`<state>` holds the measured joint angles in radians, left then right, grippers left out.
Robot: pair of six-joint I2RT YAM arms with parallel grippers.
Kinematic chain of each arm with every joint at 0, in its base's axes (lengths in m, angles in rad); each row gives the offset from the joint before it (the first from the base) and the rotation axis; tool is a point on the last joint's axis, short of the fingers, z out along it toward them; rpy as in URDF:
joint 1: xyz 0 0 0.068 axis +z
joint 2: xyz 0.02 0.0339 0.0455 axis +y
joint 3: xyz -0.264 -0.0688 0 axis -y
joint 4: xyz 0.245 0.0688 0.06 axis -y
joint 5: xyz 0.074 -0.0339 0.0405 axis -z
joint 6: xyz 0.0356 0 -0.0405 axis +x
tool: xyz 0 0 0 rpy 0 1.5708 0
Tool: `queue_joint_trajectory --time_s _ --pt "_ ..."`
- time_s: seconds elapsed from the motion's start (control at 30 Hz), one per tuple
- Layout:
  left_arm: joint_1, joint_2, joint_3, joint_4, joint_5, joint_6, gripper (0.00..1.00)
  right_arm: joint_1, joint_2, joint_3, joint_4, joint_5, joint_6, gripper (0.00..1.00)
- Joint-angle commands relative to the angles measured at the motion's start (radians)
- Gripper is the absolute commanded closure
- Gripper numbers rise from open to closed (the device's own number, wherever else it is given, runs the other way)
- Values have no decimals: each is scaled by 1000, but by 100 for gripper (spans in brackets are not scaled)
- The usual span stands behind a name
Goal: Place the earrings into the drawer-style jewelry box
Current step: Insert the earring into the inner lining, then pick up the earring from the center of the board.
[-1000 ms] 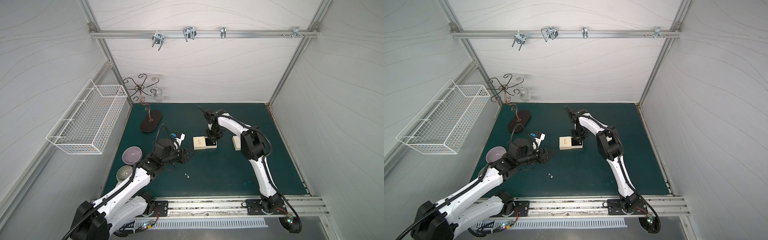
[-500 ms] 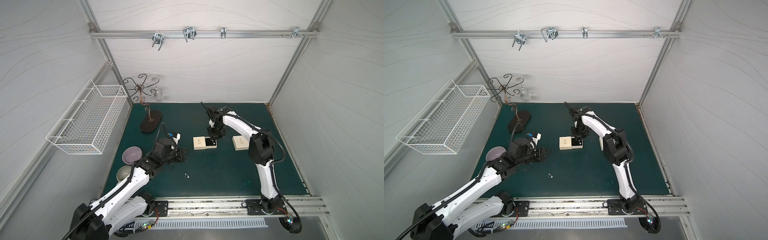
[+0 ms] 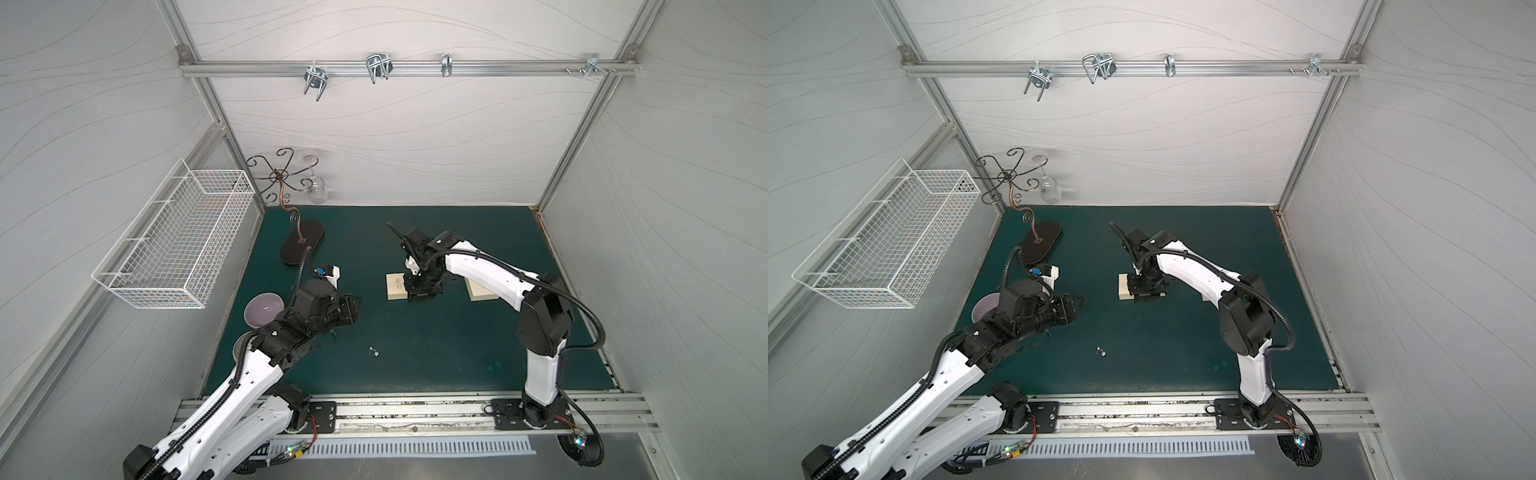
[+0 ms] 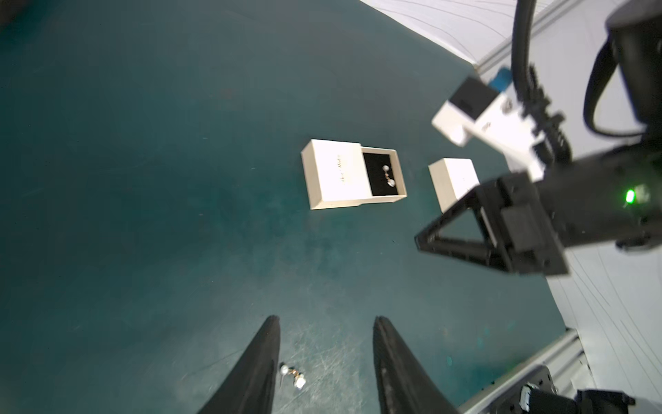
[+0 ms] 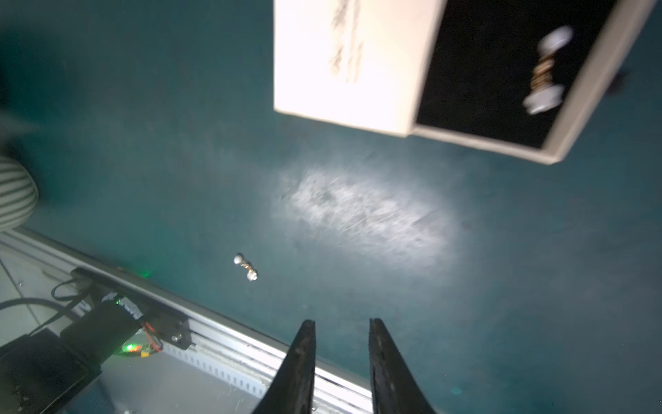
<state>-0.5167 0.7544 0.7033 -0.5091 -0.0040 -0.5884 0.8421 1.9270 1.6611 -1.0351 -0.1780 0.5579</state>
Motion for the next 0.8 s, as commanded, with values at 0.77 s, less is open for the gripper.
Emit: queue_joint_trajectory --time_s 0.77 --pt "10 -256 53 -241 -120 -54 54 340 304 204 25 130 226 69"
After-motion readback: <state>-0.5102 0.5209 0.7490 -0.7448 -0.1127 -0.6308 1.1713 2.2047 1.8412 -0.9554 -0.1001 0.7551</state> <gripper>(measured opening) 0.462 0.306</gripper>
